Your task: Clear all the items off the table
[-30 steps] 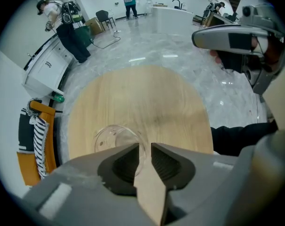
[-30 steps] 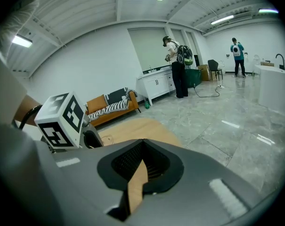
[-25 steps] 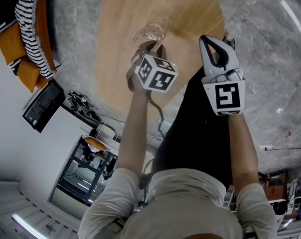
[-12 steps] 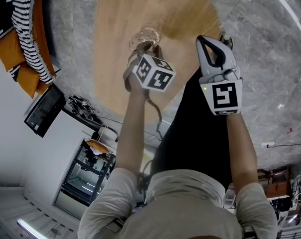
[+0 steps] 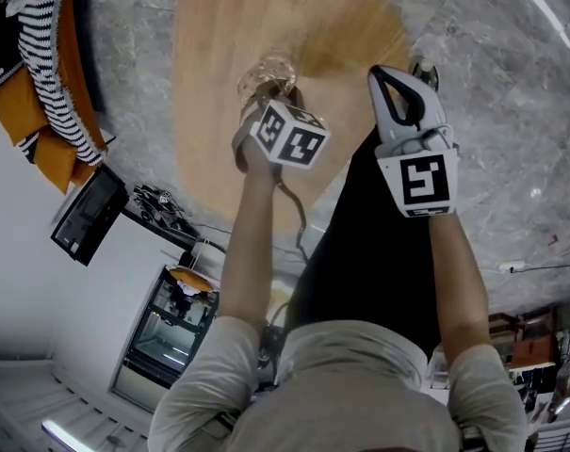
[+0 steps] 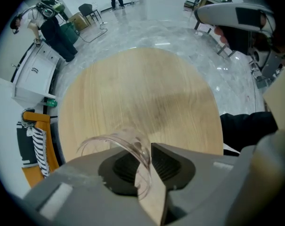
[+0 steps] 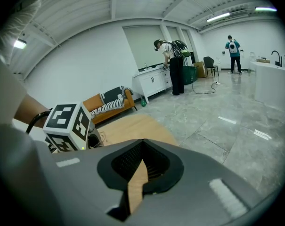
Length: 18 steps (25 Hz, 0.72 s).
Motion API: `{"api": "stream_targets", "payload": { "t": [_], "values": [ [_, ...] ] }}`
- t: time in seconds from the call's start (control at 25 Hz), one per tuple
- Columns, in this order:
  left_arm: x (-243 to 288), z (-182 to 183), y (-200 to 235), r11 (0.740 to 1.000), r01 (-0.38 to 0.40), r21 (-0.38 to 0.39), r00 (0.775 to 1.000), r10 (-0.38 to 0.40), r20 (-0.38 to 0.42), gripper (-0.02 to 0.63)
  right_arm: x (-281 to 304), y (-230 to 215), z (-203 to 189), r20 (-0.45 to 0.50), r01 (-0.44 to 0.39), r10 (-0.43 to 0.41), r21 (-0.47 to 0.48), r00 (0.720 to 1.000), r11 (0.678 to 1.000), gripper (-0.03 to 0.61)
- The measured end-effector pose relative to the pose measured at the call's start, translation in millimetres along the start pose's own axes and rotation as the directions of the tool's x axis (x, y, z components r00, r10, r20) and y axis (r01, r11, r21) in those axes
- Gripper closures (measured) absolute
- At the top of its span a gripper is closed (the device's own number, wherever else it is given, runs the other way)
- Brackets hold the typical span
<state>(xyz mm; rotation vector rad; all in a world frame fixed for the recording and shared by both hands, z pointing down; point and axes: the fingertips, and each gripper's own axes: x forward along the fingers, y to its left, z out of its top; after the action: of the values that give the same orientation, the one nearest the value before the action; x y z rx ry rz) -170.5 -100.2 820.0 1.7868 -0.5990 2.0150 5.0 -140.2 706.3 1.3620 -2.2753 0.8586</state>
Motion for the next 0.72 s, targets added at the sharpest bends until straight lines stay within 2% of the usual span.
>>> {"api": "stream_targets", "payload": {
  "t": [0.2,0.36,0.72],
  "values": [
    [7.8,0.4,-0.6,1.000,-0.012,-0.007,1.000,0.012,-0.009,0.526,-0.6,-7.5,-6.0,-0.004,0.011,-0.011,0.005,1.000,1.000,0.571],
    [15.0,-2.5,-0.6,0.999,-0.025,0.023,0.999,0.025,-0.034,0.526,1.4,-5.6,-7.3,-0.013,0.003,-0.003,-0.003,1.000,1.000,0.572],
    [12.6,-2.6,-3.3,1.000,0.009,0.022,1.000,-0.008,-0.021,0.535,1.8,-0.1,-8.9,-0.017,-0.007,0.007,0.001,1.000,1.000,0.572]
  ]
}}
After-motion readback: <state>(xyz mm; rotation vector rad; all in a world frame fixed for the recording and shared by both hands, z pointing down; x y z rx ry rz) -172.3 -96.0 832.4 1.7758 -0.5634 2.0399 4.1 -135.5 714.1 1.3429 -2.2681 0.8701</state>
